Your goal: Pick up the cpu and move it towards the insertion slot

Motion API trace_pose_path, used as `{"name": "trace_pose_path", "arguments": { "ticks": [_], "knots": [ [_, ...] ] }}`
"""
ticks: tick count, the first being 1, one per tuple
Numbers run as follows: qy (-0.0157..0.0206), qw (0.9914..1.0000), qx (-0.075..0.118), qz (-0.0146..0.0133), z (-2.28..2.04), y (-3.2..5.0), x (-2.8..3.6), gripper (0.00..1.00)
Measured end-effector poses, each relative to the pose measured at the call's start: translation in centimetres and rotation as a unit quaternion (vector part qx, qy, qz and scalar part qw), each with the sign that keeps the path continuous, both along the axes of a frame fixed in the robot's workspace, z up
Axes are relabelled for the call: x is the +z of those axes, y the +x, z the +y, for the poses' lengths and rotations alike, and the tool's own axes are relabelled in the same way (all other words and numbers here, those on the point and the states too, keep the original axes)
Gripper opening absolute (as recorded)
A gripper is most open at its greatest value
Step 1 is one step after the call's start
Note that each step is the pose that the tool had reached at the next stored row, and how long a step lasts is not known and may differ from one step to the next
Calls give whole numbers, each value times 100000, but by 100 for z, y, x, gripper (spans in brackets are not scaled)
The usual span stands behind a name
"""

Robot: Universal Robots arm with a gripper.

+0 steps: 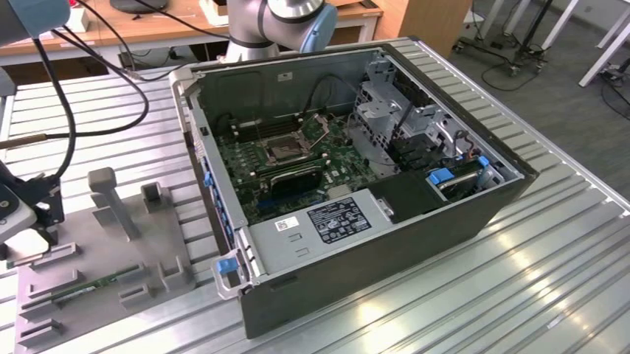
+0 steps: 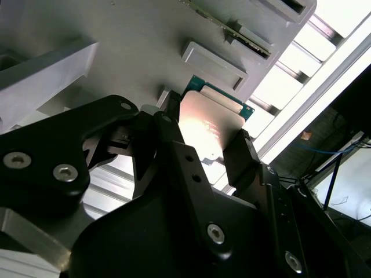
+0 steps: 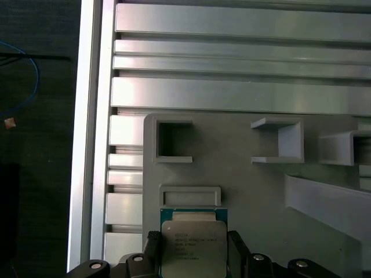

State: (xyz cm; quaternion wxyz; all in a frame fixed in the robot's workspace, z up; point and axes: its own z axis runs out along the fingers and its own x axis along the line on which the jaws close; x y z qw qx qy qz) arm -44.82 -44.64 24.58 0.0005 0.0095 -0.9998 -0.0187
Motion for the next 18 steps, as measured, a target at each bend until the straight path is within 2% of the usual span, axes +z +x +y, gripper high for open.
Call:
{"name": "trace_pose_path", "arguments": {
  "ticks": [18],
  "knots": [
    [5, 100000, 1, -11, 0, 0, 82, 55]
  ]
}}
